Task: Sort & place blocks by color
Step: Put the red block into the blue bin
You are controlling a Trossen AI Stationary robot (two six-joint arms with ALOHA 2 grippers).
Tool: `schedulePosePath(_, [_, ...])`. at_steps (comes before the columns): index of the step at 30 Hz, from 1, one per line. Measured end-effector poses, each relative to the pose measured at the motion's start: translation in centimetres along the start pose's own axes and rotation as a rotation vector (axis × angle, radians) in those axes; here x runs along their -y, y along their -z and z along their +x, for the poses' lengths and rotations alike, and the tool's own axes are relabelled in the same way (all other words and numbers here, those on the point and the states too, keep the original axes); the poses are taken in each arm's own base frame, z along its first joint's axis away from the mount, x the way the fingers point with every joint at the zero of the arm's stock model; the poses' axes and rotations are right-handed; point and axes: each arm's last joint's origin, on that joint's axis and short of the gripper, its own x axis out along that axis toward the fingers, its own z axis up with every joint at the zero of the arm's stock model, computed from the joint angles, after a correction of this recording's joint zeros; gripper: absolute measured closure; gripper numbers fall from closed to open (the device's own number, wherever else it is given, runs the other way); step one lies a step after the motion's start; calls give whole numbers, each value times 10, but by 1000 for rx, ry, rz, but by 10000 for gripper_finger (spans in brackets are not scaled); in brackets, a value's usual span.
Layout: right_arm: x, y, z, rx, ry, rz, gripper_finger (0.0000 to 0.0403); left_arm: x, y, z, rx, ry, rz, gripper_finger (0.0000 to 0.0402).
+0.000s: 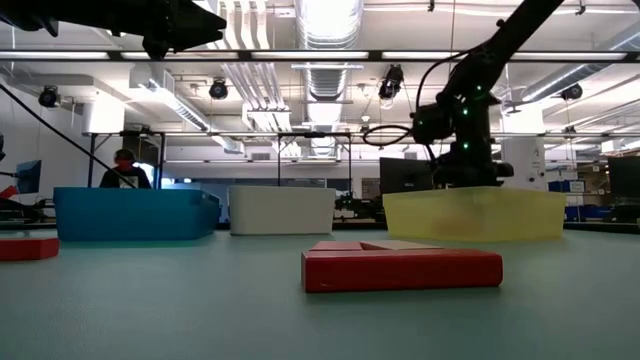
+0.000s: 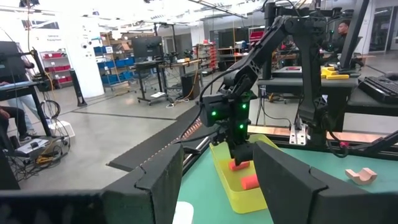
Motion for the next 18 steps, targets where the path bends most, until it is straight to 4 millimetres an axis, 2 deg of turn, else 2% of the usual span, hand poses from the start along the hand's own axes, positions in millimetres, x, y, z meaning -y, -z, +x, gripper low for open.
schedulePosePath(8, [-3,-3,-25,2,-3,19,256,0,0,0,0,0,0,221])
schedulePosePath(14, [-24,4,-56,117,-33,-20,271,0,0,0,1,0,-1,221])
schedulePosePath(18, [-44,18,-75,232,-78,-61,280,0,0,0,-2,0,-11,221])
